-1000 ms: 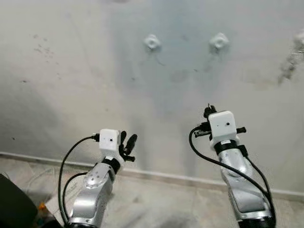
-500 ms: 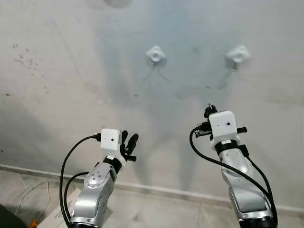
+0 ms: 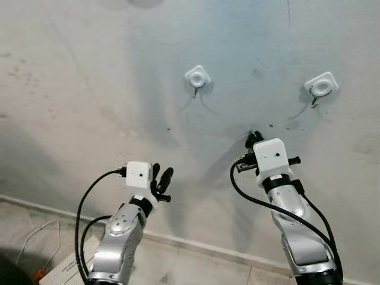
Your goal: Hang keys on a hook
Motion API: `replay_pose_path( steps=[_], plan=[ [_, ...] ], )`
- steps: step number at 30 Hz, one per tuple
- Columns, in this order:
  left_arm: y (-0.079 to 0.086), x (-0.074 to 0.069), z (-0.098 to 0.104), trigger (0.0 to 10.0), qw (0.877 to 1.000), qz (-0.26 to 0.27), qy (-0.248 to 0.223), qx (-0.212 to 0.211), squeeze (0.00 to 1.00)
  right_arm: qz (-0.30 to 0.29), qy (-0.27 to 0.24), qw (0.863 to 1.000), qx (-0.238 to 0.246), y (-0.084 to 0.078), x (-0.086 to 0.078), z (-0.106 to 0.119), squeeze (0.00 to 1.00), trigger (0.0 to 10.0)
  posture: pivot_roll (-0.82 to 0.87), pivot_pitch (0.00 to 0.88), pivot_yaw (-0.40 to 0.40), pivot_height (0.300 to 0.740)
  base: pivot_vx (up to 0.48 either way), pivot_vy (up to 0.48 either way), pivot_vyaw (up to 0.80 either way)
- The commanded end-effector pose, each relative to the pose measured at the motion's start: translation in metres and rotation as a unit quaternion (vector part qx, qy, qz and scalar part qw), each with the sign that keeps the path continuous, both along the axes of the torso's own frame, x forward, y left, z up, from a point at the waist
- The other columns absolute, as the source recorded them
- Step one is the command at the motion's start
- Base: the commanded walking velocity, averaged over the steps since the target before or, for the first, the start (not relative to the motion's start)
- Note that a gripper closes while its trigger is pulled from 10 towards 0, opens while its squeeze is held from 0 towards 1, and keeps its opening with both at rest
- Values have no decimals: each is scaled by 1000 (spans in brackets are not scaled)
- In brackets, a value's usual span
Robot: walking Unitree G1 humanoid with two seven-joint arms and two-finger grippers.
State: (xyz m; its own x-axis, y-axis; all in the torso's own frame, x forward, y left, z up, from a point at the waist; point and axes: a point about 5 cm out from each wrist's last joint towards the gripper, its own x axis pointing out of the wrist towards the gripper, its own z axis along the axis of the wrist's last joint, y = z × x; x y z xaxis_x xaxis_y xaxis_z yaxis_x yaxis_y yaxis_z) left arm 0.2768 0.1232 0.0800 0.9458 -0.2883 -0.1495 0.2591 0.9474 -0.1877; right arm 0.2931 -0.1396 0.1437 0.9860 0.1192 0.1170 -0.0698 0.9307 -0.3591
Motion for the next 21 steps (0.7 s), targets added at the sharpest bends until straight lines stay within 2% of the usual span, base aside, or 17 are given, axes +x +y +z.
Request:
replay_pose_path(
  steps=[1,10,15,21],
  plan=[
    [4,0,1,10000,1000,7,-3,4,0,4,-2,1000,6,3,1,2,0,10000,-58,0,104,740,0,0,0],
    [8,-4,0,10000,1000,14,-6,20,0,5,-4,1000,8,-1,-3,3,0,10000,-59,0,103,740,0,0,0],
    [24,-22,-3,10000,999,25,-3,46,0,-13,18,1000,11,-21,-25,-9,0,10000,-60,0,101,740,0,0,0],
    [35,-37,-8,10000,998,31,9,58,0,-22,39,999,10,-31,-44,-18,0,10000,-64,0,98,740,0,0,0]
  ],
)
